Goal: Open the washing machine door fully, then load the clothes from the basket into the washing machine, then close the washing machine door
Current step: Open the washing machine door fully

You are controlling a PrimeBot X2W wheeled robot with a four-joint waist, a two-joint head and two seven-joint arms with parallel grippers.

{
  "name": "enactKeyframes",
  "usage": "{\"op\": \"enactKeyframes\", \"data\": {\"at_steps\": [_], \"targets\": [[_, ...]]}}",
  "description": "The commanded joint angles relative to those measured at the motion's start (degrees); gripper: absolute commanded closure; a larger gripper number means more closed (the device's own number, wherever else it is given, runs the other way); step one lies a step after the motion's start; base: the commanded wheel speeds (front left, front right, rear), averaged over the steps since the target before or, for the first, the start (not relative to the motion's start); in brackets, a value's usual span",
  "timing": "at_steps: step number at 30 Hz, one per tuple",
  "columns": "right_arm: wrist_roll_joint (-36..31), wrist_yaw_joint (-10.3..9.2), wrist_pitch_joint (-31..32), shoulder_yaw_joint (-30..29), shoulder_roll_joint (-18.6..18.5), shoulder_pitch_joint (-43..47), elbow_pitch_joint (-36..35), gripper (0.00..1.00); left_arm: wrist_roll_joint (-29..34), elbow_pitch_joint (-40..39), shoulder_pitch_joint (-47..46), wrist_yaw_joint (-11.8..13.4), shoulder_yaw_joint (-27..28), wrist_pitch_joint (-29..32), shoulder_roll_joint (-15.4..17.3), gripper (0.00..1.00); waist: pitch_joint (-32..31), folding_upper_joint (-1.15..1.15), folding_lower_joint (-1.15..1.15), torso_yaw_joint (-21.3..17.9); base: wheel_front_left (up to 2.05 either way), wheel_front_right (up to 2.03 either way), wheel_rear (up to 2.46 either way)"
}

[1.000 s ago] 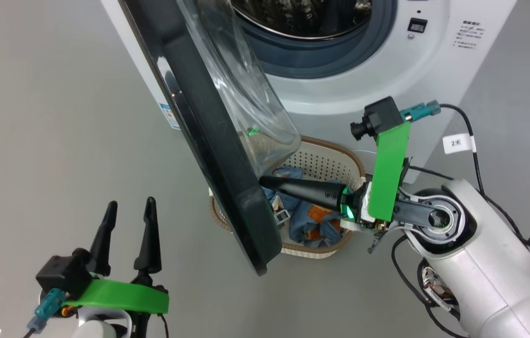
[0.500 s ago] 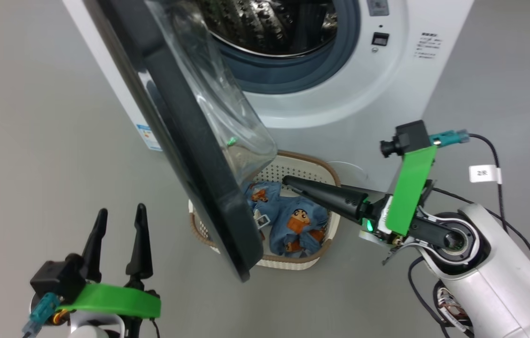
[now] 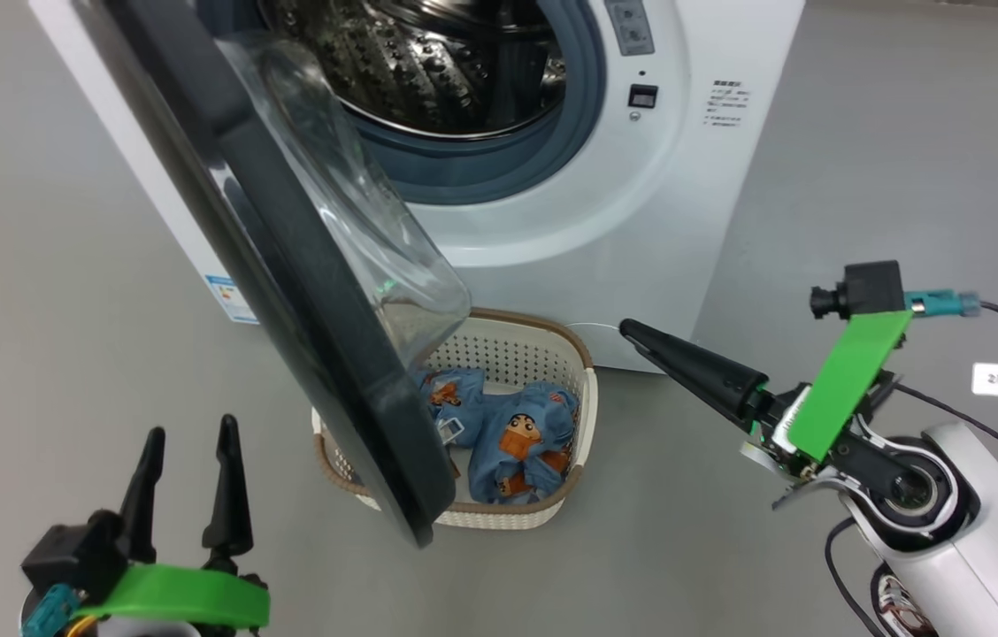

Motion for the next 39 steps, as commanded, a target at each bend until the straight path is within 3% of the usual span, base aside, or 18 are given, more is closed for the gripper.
{"op": "enactKeyframes", "data": {"at_steps": [1,15,28,39], "targets": [[-1.1,0.50,-1.3,0.4,-0.7,1.1,-2.1,0.00,0.8,-1.3,0.6,0.0,2.3,-0.4,1.7,0.00,-0.6,0.00,0.00,-1.0,0.00,0.00,0.00],[-1.2,0.50,-11.4,-0.3,-5.3,9.0,-3.4,0.00,1.0,-2.0,3.3,0.0,4.7,-0.4,2.3,0.00,-1.9,0.00,0.00,-4.6,0.00,0.00,0.00],[-2.2,0.50,-19.9,-1.9,-9.8,11.7,-2.3,0.00,0.9,-2.0,3.9,0.0,4.8,-0.4,2.1,0.00,-2.2,0.00,0.00,-5.7,0.00,0.00,0.00],[-8.6,0.50,-32.0,5.1,-15.5,12.6,3.6,0.00,0.9,-1.9,4.6,0.0,4.9,-0.4,2.2,0.00,-3.1,0.00,0.00,-6.0,0.00,0.00,0.00]]}}
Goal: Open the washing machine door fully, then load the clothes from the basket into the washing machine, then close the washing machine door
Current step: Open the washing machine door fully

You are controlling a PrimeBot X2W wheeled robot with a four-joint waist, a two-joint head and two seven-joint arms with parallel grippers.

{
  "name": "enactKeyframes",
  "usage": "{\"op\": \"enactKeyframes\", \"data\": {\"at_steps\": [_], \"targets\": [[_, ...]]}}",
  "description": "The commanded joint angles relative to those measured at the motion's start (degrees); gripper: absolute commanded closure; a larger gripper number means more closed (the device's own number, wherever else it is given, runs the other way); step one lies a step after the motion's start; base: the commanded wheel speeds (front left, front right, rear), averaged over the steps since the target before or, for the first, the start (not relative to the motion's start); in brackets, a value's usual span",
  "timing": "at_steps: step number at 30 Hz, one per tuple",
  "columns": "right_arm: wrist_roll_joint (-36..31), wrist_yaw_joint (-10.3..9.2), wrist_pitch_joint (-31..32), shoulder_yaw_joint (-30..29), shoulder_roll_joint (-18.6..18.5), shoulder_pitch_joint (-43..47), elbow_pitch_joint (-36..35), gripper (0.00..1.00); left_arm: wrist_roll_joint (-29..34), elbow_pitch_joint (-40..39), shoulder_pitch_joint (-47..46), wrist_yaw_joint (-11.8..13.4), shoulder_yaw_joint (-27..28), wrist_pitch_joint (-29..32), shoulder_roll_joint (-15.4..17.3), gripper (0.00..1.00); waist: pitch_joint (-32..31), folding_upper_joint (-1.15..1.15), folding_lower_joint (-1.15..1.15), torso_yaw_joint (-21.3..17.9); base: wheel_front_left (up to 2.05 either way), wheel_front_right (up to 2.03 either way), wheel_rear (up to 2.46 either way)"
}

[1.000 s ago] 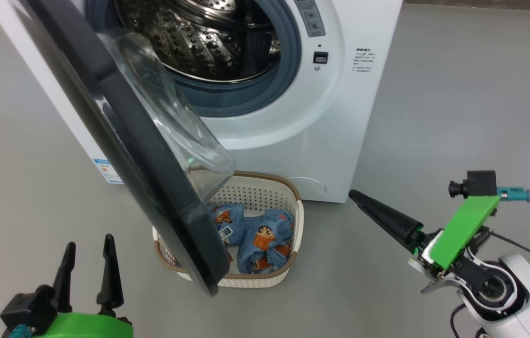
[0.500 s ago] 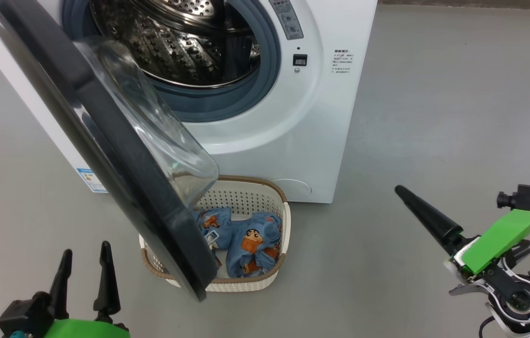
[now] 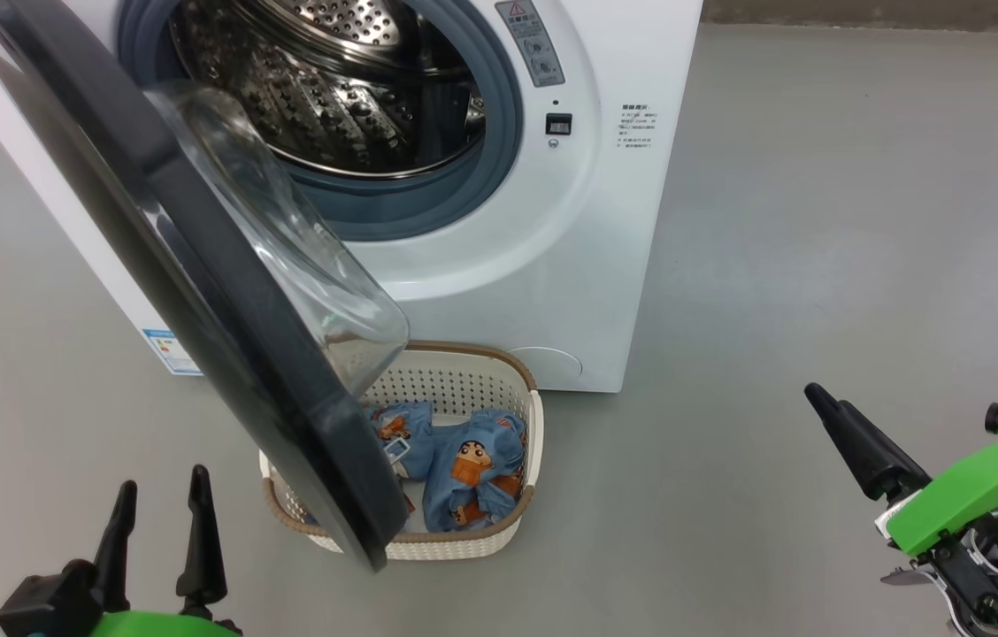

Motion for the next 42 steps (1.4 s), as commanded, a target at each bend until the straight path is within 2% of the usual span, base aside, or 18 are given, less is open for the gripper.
{"op": "enactKeyframes", "data": {"at_steps": [1,10,17,26,42], "targets": [[-1.2,0.48,-1.7,1.3,-1.9,0.6,-0.6,0.00,0.9,-1.5,-0.4,0.0,1.9,-0.4,1.1,0.00,0.0,0.00,0.00,-0.1,0.00,0.00,0.00],[-3.1,0.48,-11.0,6.9,-5.6,-1.1,2.7,0.00,1.0,-1.7,-0.2,0.0,2.1,-0.4,0.8,0.00,0.1,0.00,0.00,-0.5,0.00,0.00,0.00],[-5.9,0.48,-13.8,8.0,-7.2,-2.4,4.3,0.00,1.0,-1.7,-0.3,0.0,2.4,-0.4,0.7,0.00,0.1,0.00,0.00,-0.4,0.00,0.00,0.00],[-16.2,0.48,-13.9,-0.9,-4.8,-0.7,2.7,0.00,1.1,-1.8,-0.2,0.0,2.6,-0.4,0.7,0.00,0.0,0.00,0.00,-0.4,0.00,0.00,0.00],[-32.7,0.48,-13.9,-10.5,-1.0,3.8,0.6,0.00,0.9,-2.0,-0.5,0.0,2.6,-0.4,0.7,0.00,0.8,0.00,0.00,-0.2,0.00,0.00,0.00]]}}
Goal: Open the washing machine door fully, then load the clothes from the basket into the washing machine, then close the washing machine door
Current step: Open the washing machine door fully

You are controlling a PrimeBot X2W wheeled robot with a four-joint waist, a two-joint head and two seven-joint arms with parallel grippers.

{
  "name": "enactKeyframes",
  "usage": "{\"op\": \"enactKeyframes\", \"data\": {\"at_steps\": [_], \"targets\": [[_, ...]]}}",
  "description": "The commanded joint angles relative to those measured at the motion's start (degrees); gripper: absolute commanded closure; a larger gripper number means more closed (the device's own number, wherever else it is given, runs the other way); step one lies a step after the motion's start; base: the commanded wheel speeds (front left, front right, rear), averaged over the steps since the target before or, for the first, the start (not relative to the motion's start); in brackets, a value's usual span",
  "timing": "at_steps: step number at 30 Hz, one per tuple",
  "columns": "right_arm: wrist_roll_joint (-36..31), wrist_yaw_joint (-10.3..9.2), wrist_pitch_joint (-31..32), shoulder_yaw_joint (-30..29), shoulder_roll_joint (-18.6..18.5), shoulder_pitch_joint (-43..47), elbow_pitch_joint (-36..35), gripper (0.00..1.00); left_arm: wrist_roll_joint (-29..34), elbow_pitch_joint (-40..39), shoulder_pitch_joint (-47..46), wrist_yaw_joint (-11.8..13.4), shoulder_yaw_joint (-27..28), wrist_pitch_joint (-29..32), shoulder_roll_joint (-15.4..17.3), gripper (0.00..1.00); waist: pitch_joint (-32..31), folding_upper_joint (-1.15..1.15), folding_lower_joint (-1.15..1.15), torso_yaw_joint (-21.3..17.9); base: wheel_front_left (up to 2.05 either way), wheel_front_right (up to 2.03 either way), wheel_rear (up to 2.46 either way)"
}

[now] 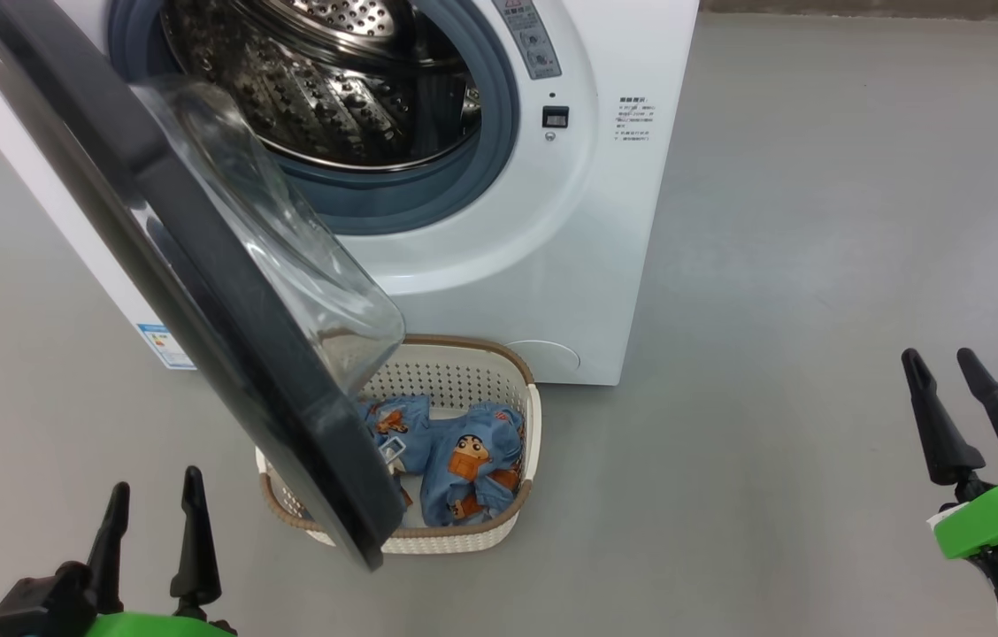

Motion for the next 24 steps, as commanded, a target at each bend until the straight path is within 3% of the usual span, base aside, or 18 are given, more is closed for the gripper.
{"op": "enactKeyframes", "data": {"at_steps": [1,9,10,11,12,18,24], "targets": [[-1.7,0.43,-0.7,0.2,-0.9,1.1,-1.2,0.00,0.4,-1.7,-0.9,0.0,1.8,-0.4,0.8,0.00,0.2,0.00,0.00,0.0,0.00,0.00,0.00],[-3.2,0.43,-0.7,-0.5,-0.3,1.3,-0.8,0.00,0.3,-1.7,-1.3,0.0,1.9,-0.4,0.8,0.00,0.4,0.00,0.00,0.1,0.00,0.00,0.00],[-3.3,0.43,-0.7,-0.6,-0.3,1.4,-0.8,0.00,0.2,-1.7,-1.3,0.0,1.9,-0.4,0.8,0.23,0.4,0.00,0.00,0.1,0.00,0.00,0.00],[-3.3,0.43,-0.7,-0.7,-0.3,1.4,-0.8,0.00,0.1,-1.8,-1.3,0.0,2.1,-0.4,0.8,0.82,0.3,0.00,0.00,0.1,0.00,0.00,0.00],[-3.4,0.43,-0.7,-0.7,-0.2,1.5,-0.8,0.00,-0.1,-2.1,-1.4,0.0,2.3,-0.4,0.8,1.00,0.2,0.00,0.00,0.2,0.00,0.00,0.00],[-3.6,0.43,-0.7,-1.1,-0.1,2.0,-0.9,0.00,-1.4,-7.2,-1.8,0.0,4.0,-0.4,0.4,1.00,-0.2,0.00,0.00,0.5,0.00,0.00,0.00],[-3.7,0.43,-0.7,-1.2,-0.2,2.4,-1.1,0.00,-1.1,-18.4,-1.3,0.1,4.7,-0.4,-0.3,1.00,-0.7,0.00,0.00,0.7,0.00,0.00,0.00]]}}
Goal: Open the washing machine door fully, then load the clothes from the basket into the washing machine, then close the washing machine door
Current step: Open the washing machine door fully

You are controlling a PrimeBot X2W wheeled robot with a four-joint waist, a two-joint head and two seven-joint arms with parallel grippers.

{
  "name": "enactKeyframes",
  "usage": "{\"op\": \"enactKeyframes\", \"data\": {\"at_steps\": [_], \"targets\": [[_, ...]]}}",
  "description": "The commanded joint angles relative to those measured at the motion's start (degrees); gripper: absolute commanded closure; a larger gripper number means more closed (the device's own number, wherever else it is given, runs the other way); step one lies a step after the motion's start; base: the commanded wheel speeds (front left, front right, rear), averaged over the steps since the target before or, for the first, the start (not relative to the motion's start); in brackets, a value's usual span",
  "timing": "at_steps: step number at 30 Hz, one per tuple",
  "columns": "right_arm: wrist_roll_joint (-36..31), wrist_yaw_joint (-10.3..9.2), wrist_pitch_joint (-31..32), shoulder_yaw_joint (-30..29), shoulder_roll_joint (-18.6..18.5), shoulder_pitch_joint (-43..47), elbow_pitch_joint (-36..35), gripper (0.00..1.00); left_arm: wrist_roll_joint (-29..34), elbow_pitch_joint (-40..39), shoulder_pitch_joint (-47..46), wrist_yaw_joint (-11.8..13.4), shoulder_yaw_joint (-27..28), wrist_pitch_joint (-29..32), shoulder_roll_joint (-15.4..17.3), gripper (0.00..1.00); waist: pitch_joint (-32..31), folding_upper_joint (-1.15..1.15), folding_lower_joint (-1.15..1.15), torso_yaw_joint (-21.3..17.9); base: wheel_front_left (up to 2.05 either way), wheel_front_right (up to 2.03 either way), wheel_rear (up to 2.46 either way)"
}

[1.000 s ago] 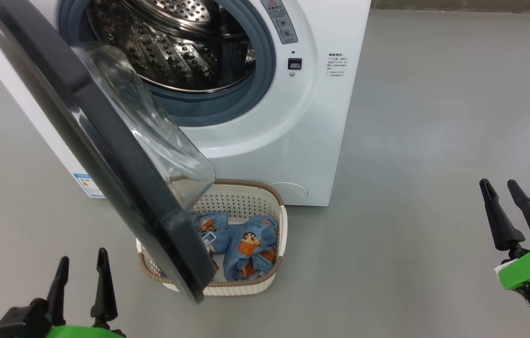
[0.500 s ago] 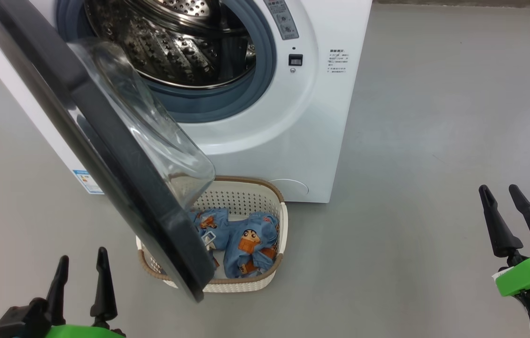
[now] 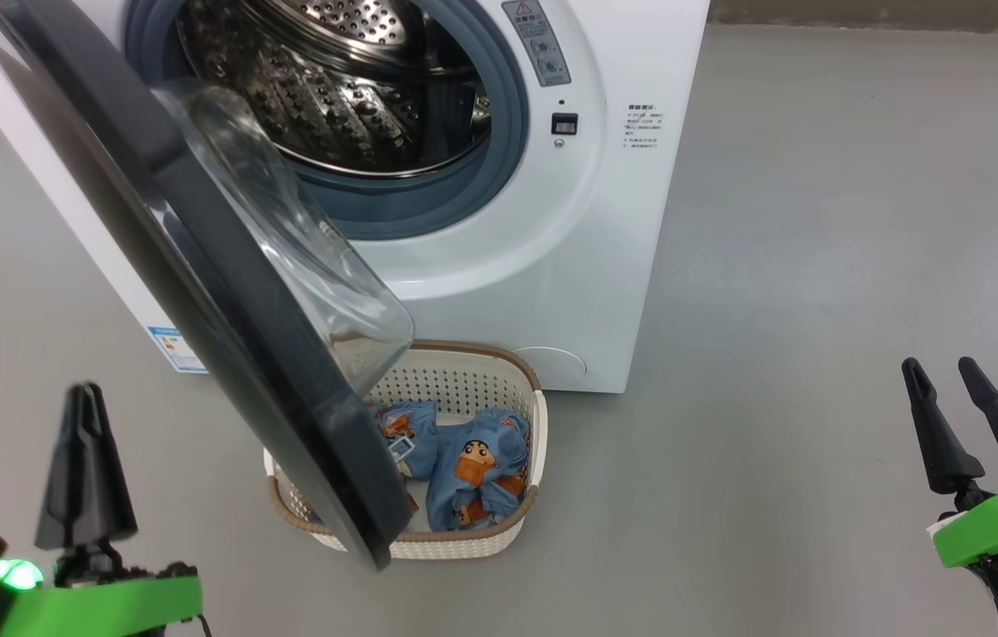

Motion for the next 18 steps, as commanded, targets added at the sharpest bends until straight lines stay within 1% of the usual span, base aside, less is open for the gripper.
{"op": "enactKeyframes", "data": {"at_steps": [1,4,5,7,9,13,16,18], "targets": [[-0.6,0.43,-0.7,0.4,-1.5,0.8,-1.2,0.00,0.2,-5.9,-0.8,0.3,1.7,-0.4,0.5,1.00,-0.3,0.00,0.00,0.0,0.00,0.00,0.00],[-0.6,0.43,-0.7,0.5,-1.5,0.9,-1.3,0.00,0.5,-13.1,0.4,1.3,0.3,-0.4,0.2,1.00,-0.6,0.00,0.00,-0.1,0.00,0.00,0.00],[-0.6,0.43,-0.7,0.5,-1.5,0.9,-1.3,0.00,0.5,-13.1,0.4,1.3,0.3,-0.4,0.2,1.00,-0.6,0.00,0.00,-0.1,0.00,0.00,0.00],[-0.7,0.43,-0.7,0.6,-1.5,0.9,-1.4,0.00,0.9,-17.8,1.3,1.9,-1.7,-0.4,0.1,1.00,-0.7,0.00,0.00,-0.2,0.00,0.00,0.00],[-0.7,0.43,-0.7,0.7,-1.5,0.9,-1.5,0.00,1.0,-21.8,2.2,2.2,-4.8,-0.1,0.1,1.00,-0.8,0.00,0.00,-0.3,0.00,0.00,0.00],[-0.7,0.43,-0.7,0.9,-1.6,0.9,-1.5,0.00,0.8,-28.0,3.2,2.1,-12.0,2.7,0.0,1.00,-0.9,0.00,0.00,-0.4,0.00,0.00,0.00],[-0.5,0.43,-0.7,1.0,-1.6,0.9,-1.4,0.00,0.0,-30.5,3.5,2.0,-17.0,4.6,0.0,1.00,-1.0,0.00,0.00,-0.5,0.00,0.00,0.00],[-0.4,0.43,-0.7,1.0,-1.6,0.9,-1.4,0.00,-0.7,-30.5,3.8,1.9,-20.3,5.9,0.0,1.00,-1.1,0.00,0.00,-0.6,0.00,0.00,0.00]]}}
